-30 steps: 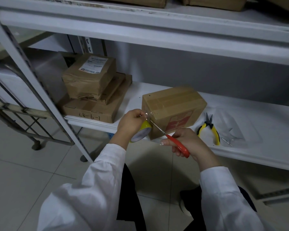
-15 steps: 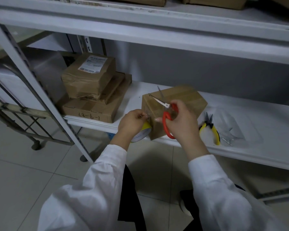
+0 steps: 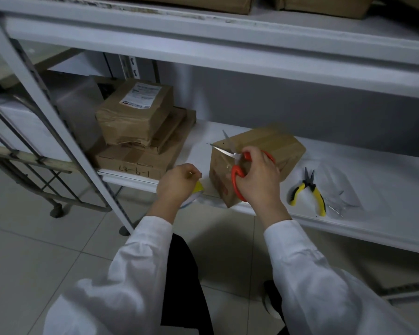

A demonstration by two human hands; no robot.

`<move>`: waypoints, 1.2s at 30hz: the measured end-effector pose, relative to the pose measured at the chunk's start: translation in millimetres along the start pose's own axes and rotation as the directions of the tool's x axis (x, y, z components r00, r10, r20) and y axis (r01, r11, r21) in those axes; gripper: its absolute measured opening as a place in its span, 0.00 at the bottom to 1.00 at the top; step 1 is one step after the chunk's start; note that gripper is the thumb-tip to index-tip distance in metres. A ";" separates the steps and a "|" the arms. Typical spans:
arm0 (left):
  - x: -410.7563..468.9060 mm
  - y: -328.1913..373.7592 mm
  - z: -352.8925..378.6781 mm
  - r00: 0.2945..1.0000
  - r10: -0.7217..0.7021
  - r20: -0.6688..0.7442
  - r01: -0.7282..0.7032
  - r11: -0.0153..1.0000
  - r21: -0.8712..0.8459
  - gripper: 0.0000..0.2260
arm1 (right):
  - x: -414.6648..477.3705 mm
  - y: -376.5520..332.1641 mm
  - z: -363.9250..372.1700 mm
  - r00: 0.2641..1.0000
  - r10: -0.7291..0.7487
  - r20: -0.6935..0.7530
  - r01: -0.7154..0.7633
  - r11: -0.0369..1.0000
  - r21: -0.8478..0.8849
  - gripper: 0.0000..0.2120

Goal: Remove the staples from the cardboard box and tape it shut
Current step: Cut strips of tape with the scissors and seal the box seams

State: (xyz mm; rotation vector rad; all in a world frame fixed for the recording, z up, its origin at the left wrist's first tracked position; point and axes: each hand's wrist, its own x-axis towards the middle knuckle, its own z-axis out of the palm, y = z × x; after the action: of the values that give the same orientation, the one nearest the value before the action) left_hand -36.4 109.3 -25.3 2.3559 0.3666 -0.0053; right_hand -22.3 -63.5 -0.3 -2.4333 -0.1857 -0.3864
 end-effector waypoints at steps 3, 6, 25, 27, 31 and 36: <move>-0.6 -1.5 3.7 1.000 -0.022 -0.017 0.020 0.995 -0.102 0.05 | -1.3 -11.0 2.9 0.995 0.091 -0.037 -0.091 0.996 -0.009 0.23; -1.4 -1.3 4.0 0.994 -0.085 -0.062 0.065 0.960 -0.274 0.06 | -3.2 -12.4 8.8 0.992 0.041 -0.119 -0.052 0.995 -0.091 0.17; -16.3 48.3 11.2 0.986 -0.167 -0.026 0.140 0.894 -0.426 0.19 | -3.5 30.2 -35.1 0.909 0.415 0.040 -0.348 0.702 0.622 0.23; -15.6 49.3 12.2 0.986 -0.161 -0.036 0.133 0.908 -0.397 0.20 | -1.4 34.6 -30.6 0.837 0.530 0.135 -0.468 0.566 0.679 0.22; -14.5 53.6 15.9 0.990 -0.132 -0.040 0.110 0.930 -0.351 0.21 | 1.2 39.2 -27.5 0.810 0.568 0.146 -0.506 0.552 0.663 0.21; -12.3 57.3 17.5 0.996 -0.084 -0.033 0.072 0.958 -0.279 0.21 | 5.7 41.9 -28.9 0.814 0.579 0.050 -0.483 0.628 0.610 0.21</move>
State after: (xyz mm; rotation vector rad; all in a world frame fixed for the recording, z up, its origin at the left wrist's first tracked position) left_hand -31.3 55.0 2.1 2.0653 0.4517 0.0574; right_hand -13.9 -114.0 -1.8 -1.6951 0.4323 -0.1909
